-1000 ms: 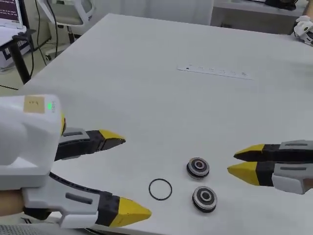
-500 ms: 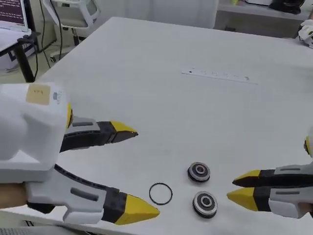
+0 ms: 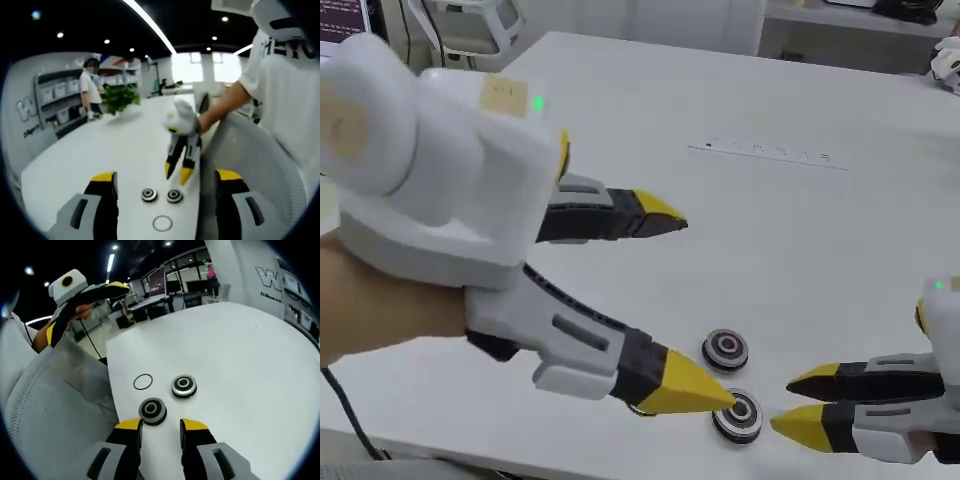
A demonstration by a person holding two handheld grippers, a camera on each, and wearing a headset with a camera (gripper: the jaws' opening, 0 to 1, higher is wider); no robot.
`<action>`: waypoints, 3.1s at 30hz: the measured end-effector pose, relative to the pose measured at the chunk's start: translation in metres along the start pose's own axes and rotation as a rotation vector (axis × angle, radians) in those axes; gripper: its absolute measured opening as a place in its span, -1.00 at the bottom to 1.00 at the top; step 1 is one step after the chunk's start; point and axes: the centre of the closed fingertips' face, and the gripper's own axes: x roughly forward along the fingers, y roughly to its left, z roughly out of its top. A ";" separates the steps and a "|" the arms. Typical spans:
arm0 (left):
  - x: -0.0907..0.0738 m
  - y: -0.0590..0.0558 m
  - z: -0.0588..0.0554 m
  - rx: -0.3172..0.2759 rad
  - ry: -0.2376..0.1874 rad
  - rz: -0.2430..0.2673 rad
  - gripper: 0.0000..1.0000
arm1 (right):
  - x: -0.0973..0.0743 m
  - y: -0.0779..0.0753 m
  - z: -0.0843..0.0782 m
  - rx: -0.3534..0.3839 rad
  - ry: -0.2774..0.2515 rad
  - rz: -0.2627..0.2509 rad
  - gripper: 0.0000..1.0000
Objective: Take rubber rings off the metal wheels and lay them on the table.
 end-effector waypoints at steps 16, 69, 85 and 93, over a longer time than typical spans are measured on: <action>0.065 -0.005 -0.048 0.007 0.048 -0.125 0.48 | 0.010 0.006 -0.013 -0.062 0.073 0.029 -0.44; 0.089 -0.010 -0.121 -0.053 0.110 -0.159 -0.71 | 0.023 0.008 -0.017 -0.193 0.112 0.010 -0.54; 0.089 -0.009 -0.121 -0.065 0.094 -0.158 -0.71 | 0.019 0.007 -0.013 -0.208 0.104 0.011 -0.73; 0.090 -0.009 -0.121 -0.067 0.094 -0.154 -0.71 | 0.021 0.007 -0.014 -0.231 0.102 0.011 -0.77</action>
